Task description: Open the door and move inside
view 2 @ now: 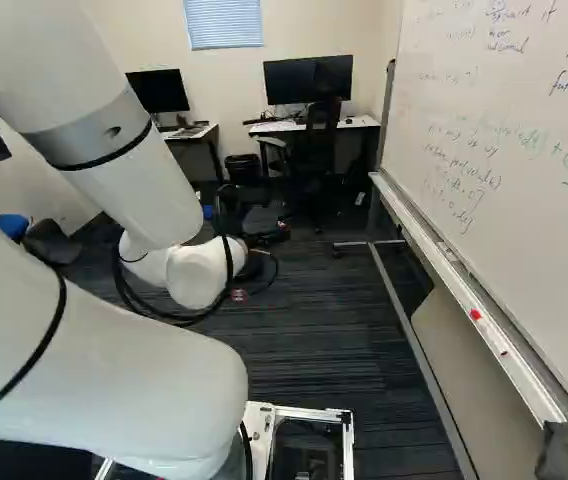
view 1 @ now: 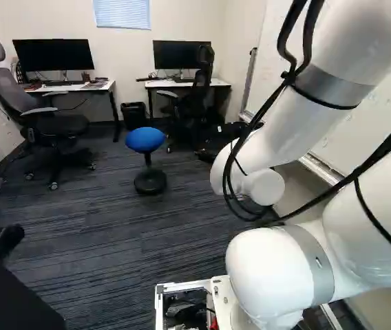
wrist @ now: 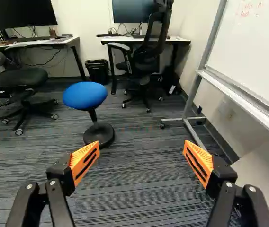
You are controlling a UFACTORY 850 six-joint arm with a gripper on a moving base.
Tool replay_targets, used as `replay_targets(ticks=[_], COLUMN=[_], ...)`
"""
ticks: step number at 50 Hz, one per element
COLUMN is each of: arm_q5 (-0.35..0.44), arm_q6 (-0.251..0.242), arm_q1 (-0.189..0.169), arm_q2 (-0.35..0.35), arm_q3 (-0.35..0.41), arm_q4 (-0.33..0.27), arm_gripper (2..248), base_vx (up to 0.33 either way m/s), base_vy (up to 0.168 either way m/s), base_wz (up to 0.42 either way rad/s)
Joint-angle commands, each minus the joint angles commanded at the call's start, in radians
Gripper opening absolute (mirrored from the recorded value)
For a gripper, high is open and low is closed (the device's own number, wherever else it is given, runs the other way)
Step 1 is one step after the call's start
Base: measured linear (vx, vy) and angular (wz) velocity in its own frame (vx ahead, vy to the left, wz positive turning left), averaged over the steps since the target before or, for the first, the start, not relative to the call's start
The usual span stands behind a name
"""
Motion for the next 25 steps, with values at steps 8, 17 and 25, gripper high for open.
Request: replay_targets(ticks=[8,17,25], arm_q5=[0.000,0.000,0.000], arm_q6=[0.000,0.000,0.000], arm_q1=[0.000,0.000,0.000], arm_q2=[0.000,0.000,0.000], arm_q3=[0.000,0.000,0.000], arm_q4=[0.000,0.000,0.000], arm_gripper=[247,247,247], base_vx=[0.195,0.193,0.198], base_vy=[0.003,0.005,0.003], base_wz=[-0.009,-0.012,-0.010])
